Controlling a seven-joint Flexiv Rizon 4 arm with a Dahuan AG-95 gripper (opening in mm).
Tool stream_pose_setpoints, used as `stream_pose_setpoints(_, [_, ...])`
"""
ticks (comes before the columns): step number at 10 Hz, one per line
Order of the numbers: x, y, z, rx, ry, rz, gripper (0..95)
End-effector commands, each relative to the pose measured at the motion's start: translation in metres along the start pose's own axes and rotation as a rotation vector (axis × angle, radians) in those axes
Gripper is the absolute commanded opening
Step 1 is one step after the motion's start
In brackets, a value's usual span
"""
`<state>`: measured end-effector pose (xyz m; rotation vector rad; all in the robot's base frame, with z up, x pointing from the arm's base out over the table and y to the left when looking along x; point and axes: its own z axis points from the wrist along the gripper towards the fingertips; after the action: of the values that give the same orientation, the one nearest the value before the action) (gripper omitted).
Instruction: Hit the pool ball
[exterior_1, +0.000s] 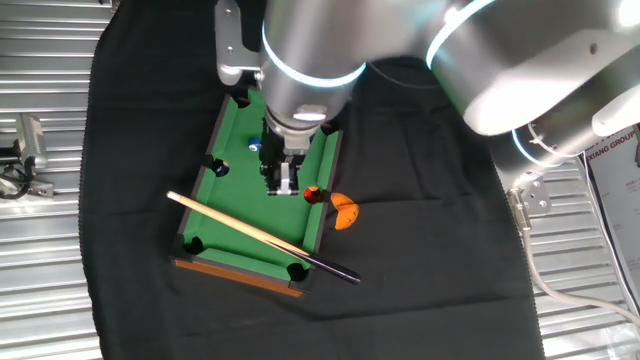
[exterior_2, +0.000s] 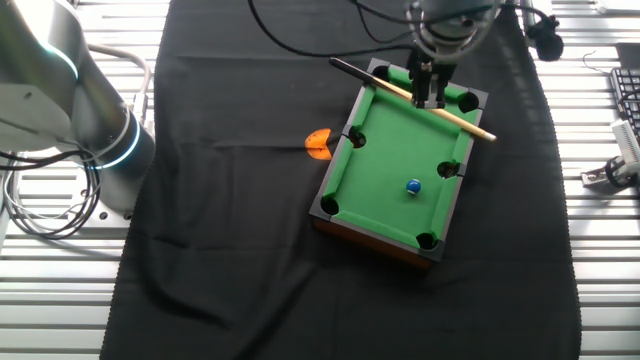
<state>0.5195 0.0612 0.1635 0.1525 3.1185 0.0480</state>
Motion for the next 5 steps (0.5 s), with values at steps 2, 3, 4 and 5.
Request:
stream_pose_setpoints(2, [0.0069,-0.0016,0.0001,-0.026,-0.017,0.076,0.0])
stream_pose_setpoints(3, [0.0080,-0.0015,0.0008,-0.031,-0.019,0.083,0.0])
stream_pose_setpoints(4, [0.0096,-0.0004,0.0016,-0.046,-0.023,0.104,0.0])
stream_pose_setpoints(5, [0.0105,0.0012,0.0023,-0.048,-0.024,0.114,0.0])
